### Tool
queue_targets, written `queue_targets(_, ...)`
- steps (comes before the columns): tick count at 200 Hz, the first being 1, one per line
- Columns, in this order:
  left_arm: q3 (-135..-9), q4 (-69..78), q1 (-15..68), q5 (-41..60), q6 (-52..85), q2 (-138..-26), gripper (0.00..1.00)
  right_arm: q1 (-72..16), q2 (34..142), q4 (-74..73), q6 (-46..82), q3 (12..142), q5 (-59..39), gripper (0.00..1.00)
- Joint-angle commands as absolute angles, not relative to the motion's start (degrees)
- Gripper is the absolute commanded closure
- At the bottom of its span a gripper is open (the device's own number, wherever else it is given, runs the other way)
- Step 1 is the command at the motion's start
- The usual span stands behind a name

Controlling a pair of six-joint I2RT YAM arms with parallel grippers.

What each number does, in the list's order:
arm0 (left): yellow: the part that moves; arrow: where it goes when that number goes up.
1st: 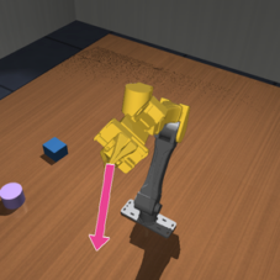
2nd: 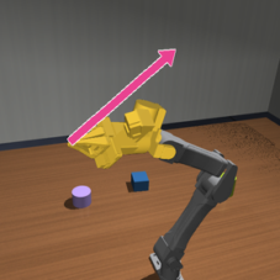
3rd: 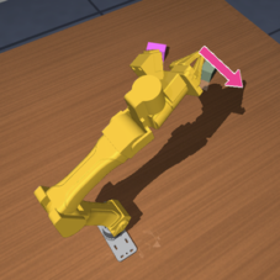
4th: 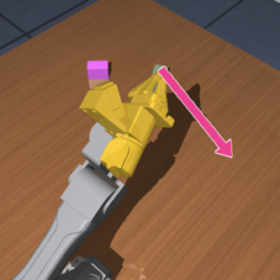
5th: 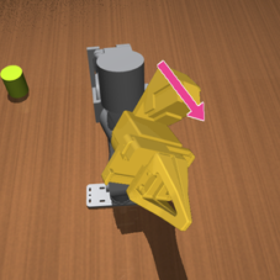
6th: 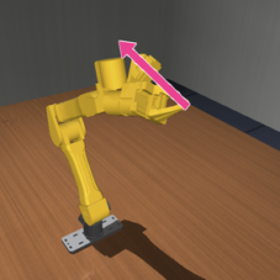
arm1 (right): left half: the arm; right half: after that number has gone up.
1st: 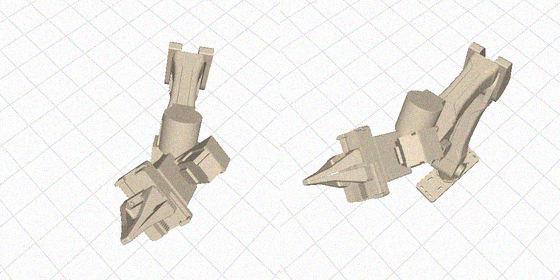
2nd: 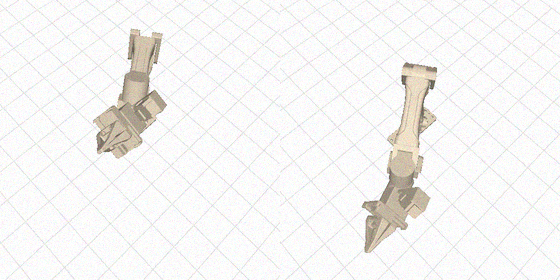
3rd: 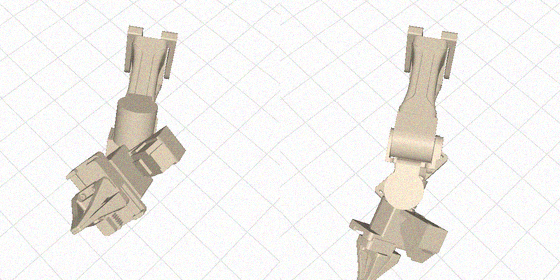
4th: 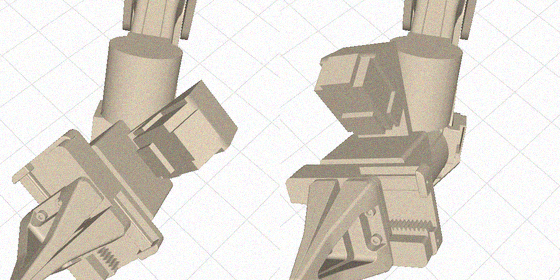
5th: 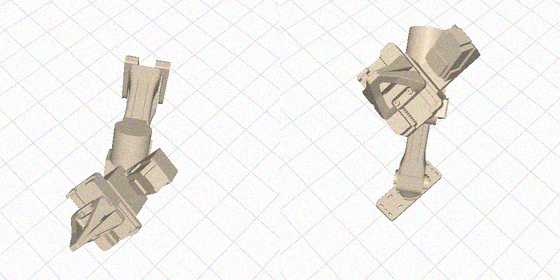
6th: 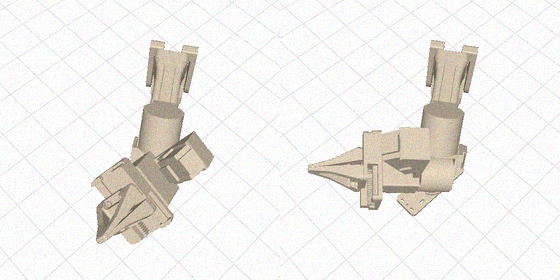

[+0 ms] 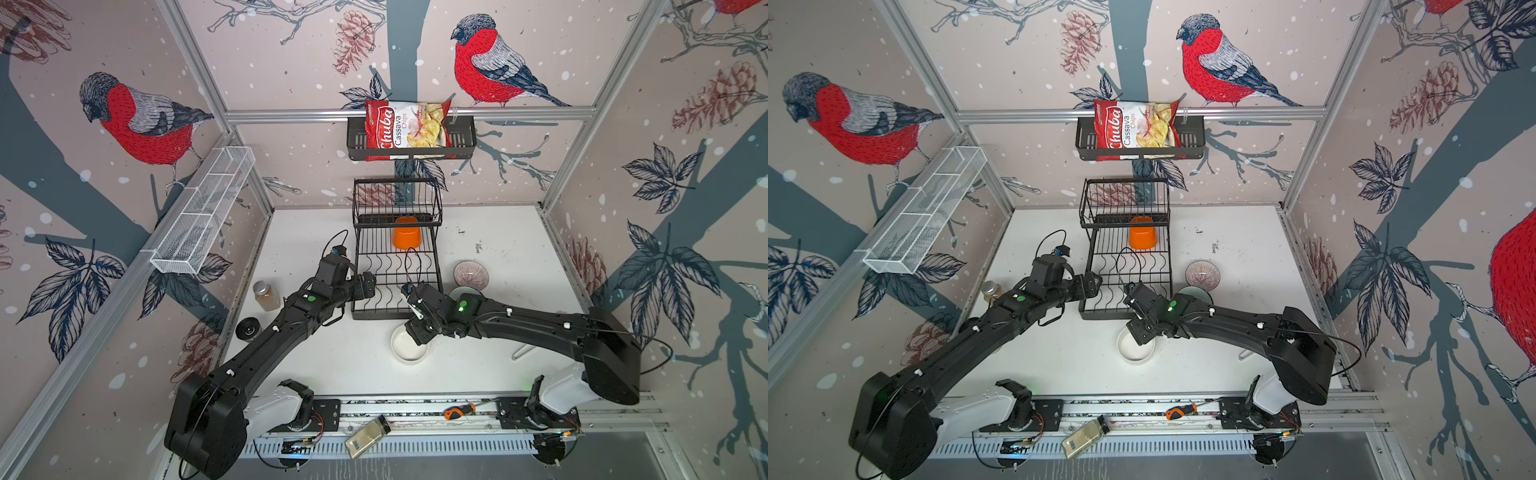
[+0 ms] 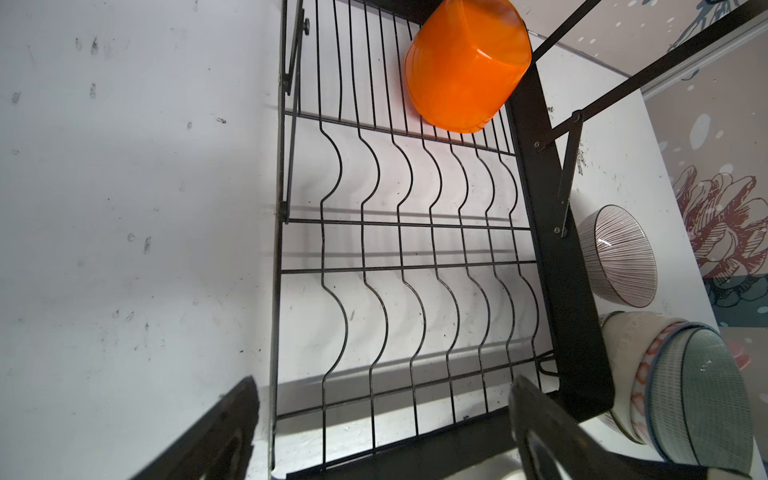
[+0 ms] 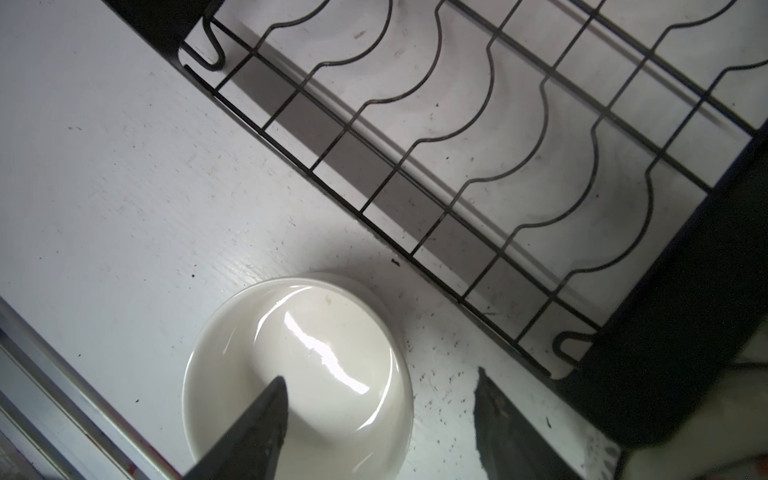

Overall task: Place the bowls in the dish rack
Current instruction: 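Lower the right gripper onto the white bowl rim and close it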

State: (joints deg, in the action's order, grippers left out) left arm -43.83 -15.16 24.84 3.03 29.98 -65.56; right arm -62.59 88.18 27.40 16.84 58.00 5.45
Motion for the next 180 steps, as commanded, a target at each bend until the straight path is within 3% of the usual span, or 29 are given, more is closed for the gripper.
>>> queue_targets(1, -43.8, -13.3, 24.8, 3.4, 29.7, -65.7, 0.07, -62.5, 88.8, 27.2, 17.8, 57.6, 4.4, 0.3)
queue_targets(59, -42.9, -12.8, 24.8, 3.3, 29.9, -65.7, 0.07, -62.4, 89.0, 26.9, 18.1, 56.9, 4.4, 0.32)
queue_targets(142, -42.3, -12.4, 24.8, 3.3, 30.0, -65.5, 0.07, -62.4, 92.4, 25.4, 18.6, 56.1, 4.5, 0.57)
queue_targets(180, -41.8, -12.4, 24.8, 2.9, 30.1, -65.2, 0.07, -62.4, 93.7, 25.1, 18.4, 56.1, 5.0, 0.62)
